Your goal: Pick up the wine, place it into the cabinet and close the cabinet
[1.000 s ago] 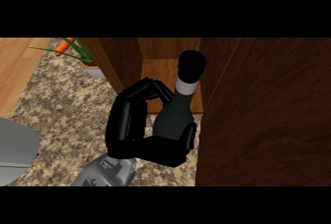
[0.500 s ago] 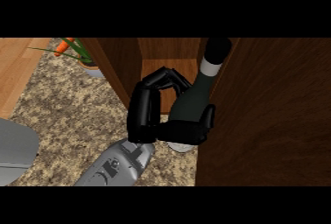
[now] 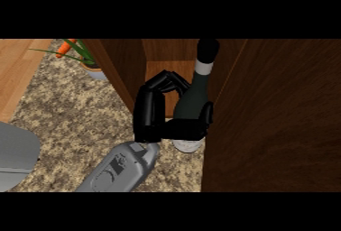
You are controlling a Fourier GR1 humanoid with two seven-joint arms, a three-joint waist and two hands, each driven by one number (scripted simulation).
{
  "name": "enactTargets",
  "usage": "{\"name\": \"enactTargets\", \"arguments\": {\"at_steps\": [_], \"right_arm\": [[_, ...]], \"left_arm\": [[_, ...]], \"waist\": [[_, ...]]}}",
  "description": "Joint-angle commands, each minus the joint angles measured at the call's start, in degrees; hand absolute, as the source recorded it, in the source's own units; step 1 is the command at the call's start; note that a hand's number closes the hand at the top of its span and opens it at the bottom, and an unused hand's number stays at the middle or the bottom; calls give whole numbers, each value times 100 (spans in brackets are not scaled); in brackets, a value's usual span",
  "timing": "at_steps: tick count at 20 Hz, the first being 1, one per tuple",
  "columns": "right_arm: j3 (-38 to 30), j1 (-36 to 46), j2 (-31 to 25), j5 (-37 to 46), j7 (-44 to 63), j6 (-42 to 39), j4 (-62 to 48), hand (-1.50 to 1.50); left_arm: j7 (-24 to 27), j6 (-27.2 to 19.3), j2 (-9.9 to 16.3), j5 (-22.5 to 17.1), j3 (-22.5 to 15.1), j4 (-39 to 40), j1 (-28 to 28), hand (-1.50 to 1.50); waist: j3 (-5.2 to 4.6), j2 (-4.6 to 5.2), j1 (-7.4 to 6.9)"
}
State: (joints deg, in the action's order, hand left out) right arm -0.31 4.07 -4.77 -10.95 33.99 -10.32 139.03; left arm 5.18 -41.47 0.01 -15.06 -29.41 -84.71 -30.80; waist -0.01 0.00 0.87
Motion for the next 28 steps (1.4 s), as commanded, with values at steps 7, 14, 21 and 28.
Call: {"name": "enactTargets", "arguments": {"at_steps": [7, 14, 21, 28], "right_arm": [[309, -258, 92, -105, 547, 211, 1030, -150], [40, -212, -109, -446, 698, 151, 1088, -150], [-172, 130, -108, -564, 584, 165, 762, -150], [-240, 3, -79, -654, 450, 104, 757, -150]], "left_arm": [[896, 249, 21, -74, 175, 1070, 16, 150], [1239, 92, -1, -131, 87, 1381, 67, 150], [1831, -14, -1, -580, 239, 2055, -295, 150], [1863, 537, 20, -643, 995, 2776, -771, 150]], "waist": [[-2, -9, -10], [0, -11, -18], [0, -1, 3], [2, -2, -1]]}}
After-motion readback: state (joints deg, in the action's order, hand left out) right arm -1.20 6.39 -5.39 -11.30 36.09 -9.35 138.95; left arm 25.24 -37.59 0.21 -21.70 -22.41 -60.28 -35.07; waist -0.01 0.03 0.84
